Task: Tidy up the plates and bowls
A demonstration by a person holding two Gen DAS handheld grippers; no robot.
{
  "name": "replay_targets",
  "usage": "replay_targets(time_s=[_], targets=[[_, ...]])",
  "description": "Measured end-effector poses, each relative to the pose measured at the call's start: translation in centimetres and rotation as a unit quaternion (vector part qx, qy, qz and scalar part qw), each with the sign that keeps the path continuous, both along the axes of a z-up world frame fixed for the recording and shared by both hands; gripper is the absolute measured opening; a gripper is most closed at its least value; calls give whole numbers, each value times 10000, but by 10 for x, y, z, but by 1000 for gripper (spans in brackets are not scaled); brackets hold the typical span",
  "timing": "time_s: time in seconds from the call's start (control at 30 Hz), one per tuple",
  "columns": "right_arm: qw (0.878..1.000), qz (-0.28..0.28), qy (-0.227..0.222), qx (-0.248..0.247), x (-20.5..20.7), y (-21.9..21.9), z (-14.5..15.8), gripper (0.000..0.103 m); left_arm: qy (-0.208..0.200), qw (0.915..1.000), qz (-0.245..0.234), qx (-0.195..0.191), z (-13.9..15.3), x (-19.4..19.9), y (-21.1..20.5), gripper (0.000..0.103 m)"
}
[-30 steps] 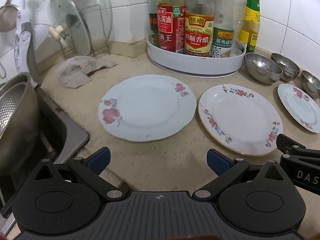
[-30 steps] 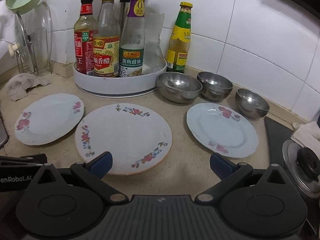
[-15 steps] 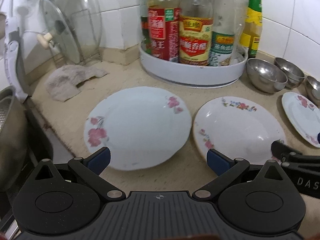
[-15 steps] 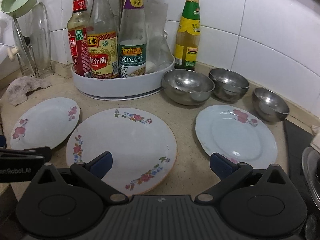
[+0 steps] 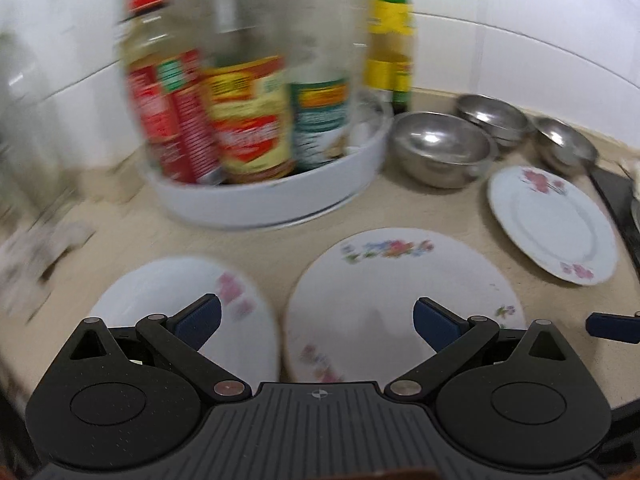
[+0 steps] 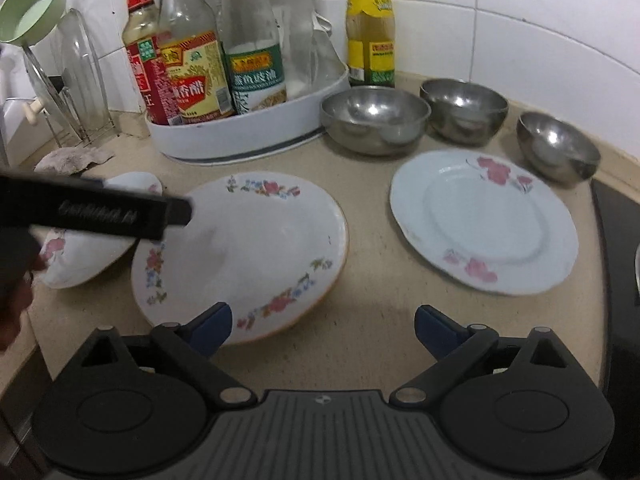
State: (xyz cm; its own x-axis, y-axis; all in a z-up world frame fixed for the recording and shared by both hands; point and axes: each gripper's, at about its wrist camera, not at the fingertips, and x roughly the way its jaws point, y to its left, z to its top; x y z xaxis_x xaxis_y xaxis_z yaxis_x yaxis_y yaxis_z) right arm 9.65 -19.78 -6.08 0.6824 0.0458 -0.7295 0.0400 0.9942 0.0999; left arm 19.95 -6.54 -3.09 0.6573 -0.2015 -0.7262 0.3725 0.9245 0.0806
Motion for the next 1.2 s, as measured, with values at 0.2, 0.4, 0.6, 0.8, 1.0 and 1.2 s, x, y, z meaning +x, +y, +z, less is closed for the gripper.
replay_targets(time_s=[0.2,0.4,0.6,0.8,1.0,1.2], targets=[[9977,-239,159,619,2,-4,-7,72,235,9947,-980,183,-15,33,-25,102],[9940,-498,127,966,9,-2,-5,47,830,9857,-1436,284,-31,58,-32,96],[9940,-529,122,955,17,8,-6,45,1076,9807,-1620,191,-37,65,-27,96],[9947,-689,243,718,16,-6,-4,33,1023,9797,-1716,187,-37,46,-29,96],[9903,-1124,483,654,8,-42,0,26,1104,9724,-2055,-35,-37,13,-42,96],[9896,-1184,510,633,0,-53,1,24,1242,9736,-1900,-251,-35,4,-49,94]])
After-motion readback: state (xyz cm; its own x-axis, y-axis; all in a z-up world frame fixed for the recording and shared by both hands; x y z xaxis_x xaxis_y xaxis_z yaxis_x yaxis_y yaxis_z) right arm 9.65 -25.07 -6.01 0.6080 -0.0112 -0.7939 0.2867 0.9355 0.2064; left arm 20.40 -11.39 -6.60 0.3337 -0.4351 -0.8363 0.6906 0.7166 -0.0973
